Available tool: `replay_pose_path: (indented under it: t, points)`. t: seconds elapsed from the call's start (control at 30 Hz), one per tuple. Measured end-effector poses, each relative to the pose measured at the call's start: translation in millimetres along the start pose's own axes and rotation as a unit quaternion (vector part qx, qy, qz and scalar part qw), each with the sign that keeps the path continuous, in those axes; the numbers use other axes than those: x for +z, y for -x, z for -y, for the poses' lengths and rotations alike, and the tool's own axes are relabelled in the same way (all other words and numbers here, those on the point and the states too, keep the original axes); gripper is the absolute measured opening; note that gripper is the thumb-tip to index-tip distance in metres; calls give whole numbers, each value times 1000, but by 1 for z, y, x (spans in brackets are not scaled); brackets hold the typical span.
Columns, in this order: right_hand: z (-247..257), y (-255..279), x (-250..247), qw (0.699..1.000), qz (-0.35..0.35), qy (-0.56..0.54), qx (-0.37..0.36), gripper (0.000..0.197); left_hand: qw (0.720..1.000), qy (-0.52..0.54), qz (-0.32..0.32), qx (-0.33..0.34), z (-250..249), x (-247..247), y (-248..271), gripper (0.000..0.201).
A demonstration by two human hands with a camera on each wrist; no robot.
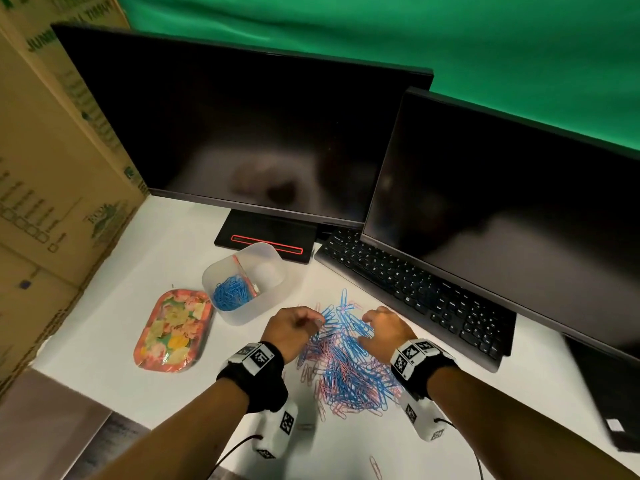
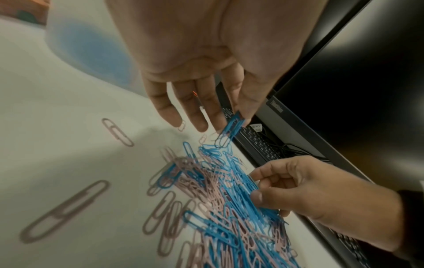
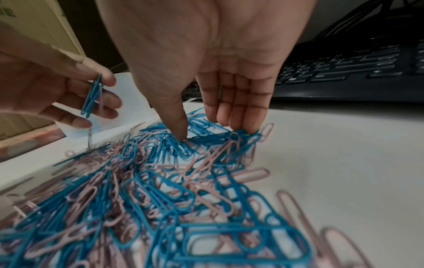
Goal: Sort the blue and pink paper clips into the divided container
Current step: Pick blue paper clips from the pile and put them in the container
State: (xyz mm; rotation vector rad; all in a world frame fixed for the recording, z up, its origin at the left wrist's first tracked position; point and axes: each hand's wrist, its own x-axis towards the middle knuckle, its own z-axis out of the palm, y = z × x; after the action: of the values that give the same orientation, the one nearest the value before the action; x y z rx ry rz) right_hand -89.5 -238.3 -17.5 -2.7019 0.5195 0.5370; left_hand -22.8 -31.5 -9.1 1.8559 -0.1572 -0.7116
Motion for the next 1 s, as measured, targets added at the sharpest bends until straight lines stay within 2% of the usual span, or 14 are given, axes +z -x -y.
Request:
replay_pose_path:
  t: [0.07, 0.23, 0.37, 0.57, 0.7, 0.8, 1.0]
  points:
    - [2, -1, 1, 1000, 1, 16, -3, 49, 1000, -3, -11, 0, -1, 2, -1, 21]
    - [10, -6, 1, 1000, -8, 20, 10, 28, 998, 64, -1, 8, -16, 1, 3, 14]
    - [12, -6, 0, 998, 9, -8, 62, 19, 990, 132, 16, -40, -23, -4, 5, 13]
    - [9, -2, -4, 992, 36, -74, 98, 15, 991, 117, 22, -59, -23, -7, 7, 12]
    - [0, 3, -4, 983, 26, -143, 109, 10, 994, 91, 25, -57, -22, -6, 10, 12]
    - [-6, 9, -7, 971, 14, -209, 114, 15, 994, 86, 25, -67, -21, -5, 10, 14]
    - [-17, 21, -14, 928, 41, -354, 110, 20, 993, 83, 34, -77, -19, -2, 11, 14]
